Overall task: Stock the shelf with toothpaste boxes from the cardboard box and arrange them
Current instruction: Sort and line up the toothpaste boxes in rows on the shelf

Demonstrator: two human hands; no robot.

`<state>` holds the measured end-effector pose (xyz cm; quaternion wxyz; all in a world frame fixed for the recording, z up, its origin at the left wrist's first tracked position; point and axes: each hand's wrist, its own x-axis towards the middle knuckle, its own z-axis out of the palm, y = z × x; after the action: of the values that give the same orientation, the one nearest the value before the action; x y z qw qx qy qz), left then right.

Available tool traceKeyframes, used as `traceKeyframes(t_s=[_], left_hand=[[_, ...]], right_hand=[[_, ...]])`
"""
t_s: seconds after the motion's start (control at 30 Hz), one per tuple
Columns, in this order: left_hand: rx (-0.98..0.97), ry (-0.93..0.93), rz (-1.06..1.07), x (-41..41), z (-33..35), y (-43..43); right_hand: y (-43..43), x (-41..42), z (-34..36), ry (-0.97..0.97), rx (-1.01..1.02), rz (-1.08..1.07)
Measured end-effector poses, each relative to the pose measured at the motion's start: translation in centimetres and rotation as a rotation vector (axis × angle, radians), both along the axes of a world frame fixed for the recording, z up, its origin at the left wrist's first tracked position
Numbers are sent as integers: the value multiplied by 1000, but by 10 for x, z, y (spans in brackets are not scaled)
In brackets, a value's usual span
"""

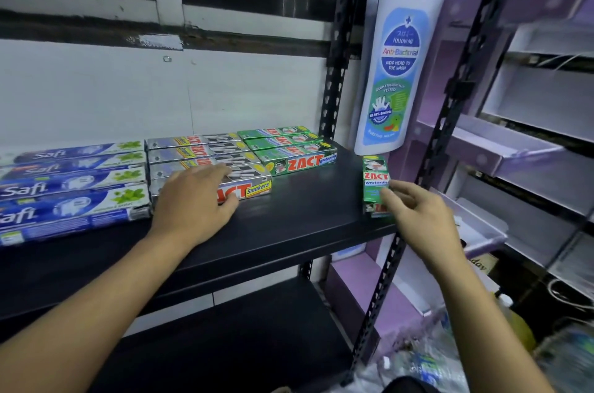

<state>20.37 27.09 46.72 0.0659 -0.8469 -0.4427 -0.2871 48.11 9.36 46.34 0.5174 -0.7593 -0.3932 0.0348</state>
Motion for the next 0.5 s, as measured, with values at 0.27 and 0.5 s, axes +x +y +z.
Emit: traceKeyframes(t_s=[0.27,0.5], left_hand=[[0,10,5,0,-1,2],[-1,-4,0,1,-2,2]], right_hand=[[-3,5,-4,-282,-41,166],[18,13,-1,-489,-331,396]])
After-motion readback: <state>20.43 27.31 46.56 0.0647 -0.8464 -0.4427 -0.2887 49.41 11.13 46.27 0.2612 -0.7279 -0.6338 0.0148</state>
